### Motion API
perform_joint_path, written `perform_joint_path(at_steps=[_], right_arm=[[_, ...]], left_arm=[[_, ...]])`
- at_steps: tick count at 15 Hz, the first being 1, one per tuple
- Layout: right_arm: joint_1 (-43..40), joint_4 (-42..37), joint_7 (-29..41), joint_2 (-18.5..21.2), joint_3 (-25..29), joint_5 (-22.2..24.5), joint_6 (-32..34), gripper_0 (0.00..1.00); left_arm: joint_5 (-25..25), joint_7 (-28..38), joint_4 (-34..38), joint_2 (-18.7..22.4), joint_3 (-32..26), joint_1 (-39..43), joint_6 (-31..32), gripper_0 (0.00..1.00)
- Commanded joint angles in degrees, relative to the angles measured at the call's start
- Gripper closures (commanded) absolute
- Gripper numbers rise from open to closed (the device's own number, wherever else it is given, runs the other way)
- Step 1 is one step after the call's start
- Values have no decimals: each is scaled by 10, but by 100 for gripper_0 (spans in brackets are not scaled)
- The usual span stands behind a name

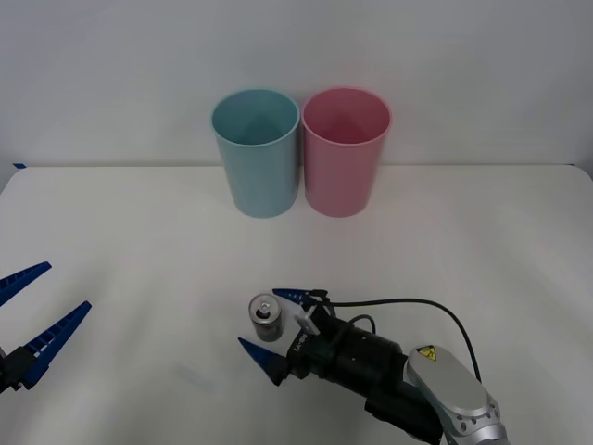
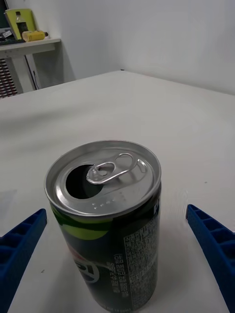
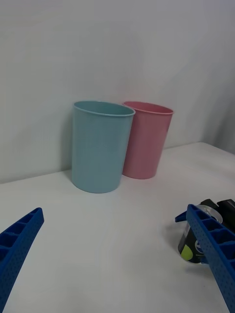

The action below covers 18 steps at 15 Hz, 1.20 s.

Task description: Grasp the object on the table and drop it into the matching bin: aluminum can to the light blue bin, PET bottle to the pink bin.

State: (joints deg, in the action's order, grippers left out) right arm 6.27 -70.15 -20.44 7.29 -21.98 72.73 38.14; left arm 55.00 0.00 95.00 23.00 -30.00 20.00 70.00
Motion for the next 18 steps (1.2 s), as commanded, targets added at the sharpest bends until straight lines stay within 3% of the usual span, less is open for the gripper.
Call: perform_joint_path(at_steps=[1, 12, 14, 18], right_arm=[[2, 0, -3, -1, 3, -4, 1, 100], [3, -24, -6, 25, 11, -26, 16, 100], [-12, -56, 1, 41, 9, -34, 17, 100], [-78, -184, 79, 92, 4, -27, 9, 100]], left_arm=[[0, 0, 0, 0, 0, 0, 0, 0], [0, 0, 0, 0, 0, 0, 0, 0], [0, 0, 0, 0, 0, 0, 0, 0], [0, 0, 0, 0, 0, 0, 0, 0]])
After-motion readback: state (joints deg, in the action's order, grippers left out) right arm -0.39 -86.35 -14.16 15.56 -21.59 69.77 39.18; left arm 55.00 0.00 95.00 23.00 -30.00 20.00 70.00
